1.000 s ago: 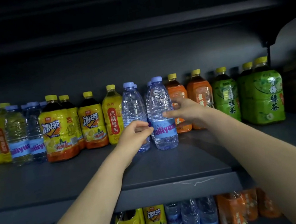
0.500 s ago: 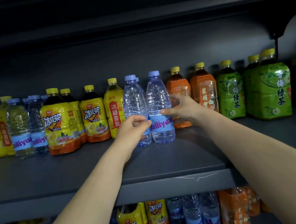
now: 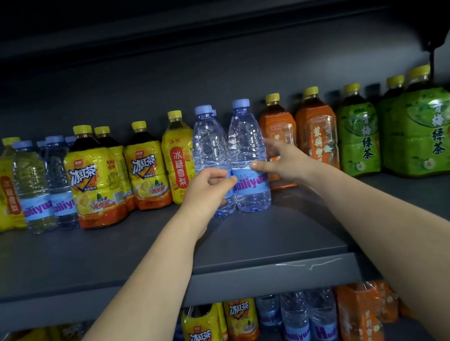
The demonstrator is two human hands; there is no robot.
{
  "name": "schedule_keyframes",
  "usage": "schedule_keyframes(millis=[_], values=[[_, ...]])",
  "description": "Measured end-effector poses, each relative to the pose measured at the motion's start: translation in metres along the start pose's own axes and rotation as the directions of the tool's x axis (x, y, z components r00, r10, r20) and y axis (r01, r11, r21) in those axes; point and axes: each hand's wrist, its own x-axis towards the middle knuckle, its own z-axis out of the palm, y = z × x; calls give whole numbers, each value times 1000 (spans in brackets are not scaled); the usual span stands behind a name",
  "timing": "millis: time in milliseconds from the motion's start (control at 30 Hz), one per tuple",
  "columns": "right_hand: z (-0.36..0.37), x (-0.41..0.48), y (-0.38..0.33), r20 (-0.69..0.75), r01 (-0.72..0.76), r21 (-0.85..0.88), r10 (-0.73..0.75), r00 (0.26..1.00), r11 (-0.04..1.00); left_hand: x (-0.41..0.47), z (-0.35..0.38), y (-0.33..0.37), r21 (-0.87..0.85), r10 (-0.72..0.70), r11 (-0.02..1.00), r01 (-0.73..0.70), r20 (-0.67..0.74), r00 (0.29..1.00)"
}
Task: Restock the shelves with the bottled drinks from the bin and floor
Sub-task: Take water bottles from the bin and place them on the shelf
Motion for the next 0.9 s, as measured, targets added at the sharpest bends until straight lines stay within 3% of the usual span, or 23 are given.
schedule_keyframes(millis=[633, 767, 900], values=[[-2, -66, -7, 22, -155, -240, 165, 986, 958, -61, -30, 8, 186, -11, 982, 18, -42, 999], [-12, -86, -12, 125, -103, -321, 150, 981, 941, -95, -38, 20, 205, -3, 979, 25, -107, 994], [-16, -98, -13, 172, 24, -375, 44, 984, 927, -136, -45, 30, 207, -14, 976, 67, -249, 968]])
